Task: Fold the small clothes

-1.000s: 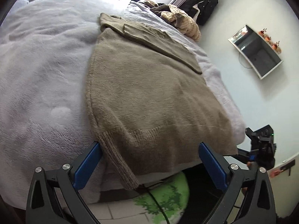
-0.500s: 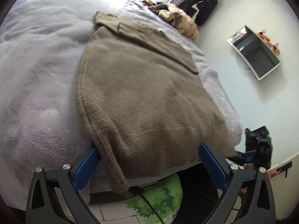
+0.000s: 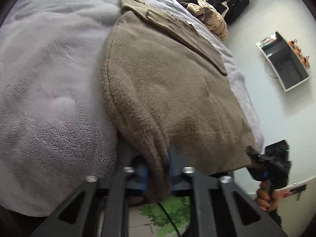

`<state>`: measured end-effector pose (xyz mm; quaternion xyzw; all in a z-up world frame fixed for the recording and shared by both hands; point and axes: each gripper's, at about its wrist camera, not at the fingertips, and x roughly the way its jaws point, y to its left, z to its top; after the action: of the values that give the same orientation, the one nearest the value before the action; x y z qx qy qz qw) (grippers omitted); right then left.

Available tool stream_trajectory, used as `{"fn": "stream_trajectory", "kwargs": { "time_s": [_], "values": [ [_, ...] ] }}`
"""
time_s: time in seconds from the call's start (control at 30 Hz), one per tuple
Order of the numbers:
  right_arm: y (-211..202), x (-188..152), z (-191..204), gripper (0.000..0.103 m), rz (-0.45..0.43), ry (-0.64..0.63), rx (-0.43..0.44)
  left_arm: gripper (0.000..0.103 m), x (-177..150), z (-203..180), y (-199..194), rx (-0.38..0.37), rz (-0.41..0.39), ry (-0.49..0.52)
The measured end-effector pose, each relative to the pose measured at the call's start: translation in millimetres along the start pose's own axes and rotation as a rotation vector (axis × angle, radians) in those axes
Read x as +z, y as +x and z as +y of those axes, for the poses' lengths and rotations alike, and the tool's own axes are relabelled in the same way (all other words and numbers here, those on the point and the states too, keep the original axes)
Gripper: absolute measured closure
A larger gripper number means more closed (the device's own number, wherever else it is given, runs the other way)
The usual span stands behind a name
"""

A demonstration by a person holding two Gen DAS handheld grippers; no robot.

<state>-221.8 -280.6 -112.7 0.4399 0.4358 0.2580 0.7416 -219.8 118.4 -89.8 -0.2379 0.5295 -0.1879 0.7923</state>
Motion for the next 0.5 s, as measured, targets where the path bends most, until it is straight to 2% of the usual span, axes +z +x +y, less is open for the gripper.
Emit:
{"fn": "stream_trajectory", "kwargs": {
  "time_s": [0.1,0.2,0.37,0.5],
  "values": [
    [-6,7,9,0.097,-0.023,-0.001,0.121,0.090,4,-3,-10,-0.044,-0.019,0.003],
    [-15,22,31,0.097,-0.062,-0.041,0.199,0.090,18,-14,-27,-0.104,-0.082,0.026],
    [-22,59,69,0.097,-0.110,-0.101,0.262,0.090,57,-37,-56,-0.137,-0.201,0.076],
    [-22,96,98,0.097,-0.137,-0.169,0.259,0.090,107,-54,-75,-0.137,-0.281,0.135]
  ]
}}
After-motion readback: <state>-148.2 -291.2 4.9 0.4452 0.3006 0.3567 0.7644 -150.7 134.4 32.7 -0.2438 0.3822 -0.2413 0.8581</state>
